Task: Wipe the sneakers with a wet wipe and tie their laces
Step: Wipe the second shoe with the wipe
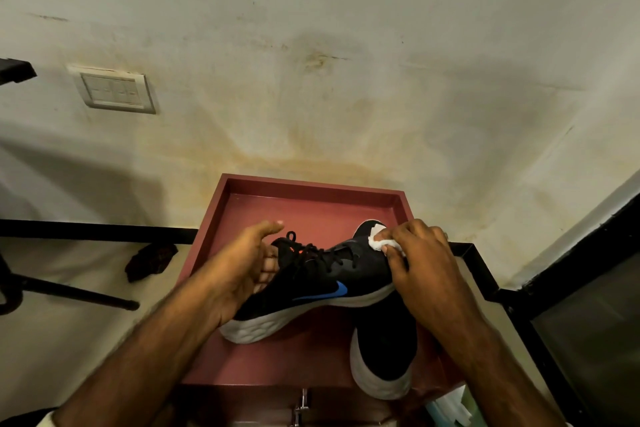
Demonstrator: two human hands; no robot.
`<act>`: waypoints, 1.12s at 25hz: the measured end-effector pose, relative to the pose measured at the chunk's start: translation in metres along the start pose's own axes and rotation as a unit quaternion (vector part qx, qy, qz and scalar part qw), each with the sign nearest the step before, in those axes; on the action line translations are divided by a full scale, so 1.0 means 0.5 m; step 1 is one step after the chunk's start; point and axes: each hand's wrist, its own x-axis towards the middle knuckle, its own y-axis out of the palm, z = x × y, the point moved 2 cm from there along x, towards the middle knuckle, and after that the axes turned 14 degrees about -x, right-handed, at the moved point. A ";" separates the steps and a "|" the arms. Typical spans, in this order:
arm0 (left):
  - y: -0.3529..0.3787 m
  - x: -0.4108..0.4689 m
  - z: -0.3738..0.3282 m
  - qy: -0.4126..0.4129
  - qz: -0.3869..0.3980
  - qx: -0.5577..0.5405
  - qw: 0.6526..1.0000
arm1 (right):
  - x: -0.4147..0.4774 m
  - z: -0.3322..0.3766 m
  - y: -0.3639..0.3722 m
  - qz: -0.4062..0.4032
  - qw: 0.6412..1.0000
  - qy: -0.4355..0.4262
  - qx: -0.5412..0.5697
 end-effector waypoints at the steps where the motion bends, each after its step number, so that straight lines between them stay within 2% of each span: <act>1: -0.001 -0.001 0.001 0.006 -0.005 -0.011 1.000 | -0.002 0.000 -0.003 -0.013 1.000 -0.005 0.013; 4: 0.000 -0.014 -0.006 0.079 -0.053 -0.013 0.995 | -0.007 0.001 -0.020 -0.081 0.994 -0.028 0.068; 10: 0.021 -0.025 -0.023 0.149 -0.094 -0.069 0.982 | -0.016 0.014 -0.020 -0.170 0.978 -0.036 0.120; 14: 0.037 -0.034 -0.012 0.262 -0.057 -0.044 0.962 | -0.008 0.023 -0.043 -0.223 0.951 -0.006 0.213; 19: 0.022 -0.046 -0.016 0.378 -0.041 0.038 0.924 | -0.016 0.067 -0.032 -0.161 0.964 -0.090 0.190; 23: 0.039 -0.065 -0.009 0.416 -0.007 0.134 0.899 | -0.010 0.127 -0.037 -0.184 0.951 -0.184 0.164; 26: 0.015 -0.055 -0.024 0.430 -0.061 0.096 0.896 | -0.008 0.112 -0.032 -0.161 0.960 -0.205 0.100; 28: -0.023 -0.044 -0.039 0.419 -0.110 0.088 0.897 | -0.017 0.078 -0.026 -0.120 0.968 -0.197 0.099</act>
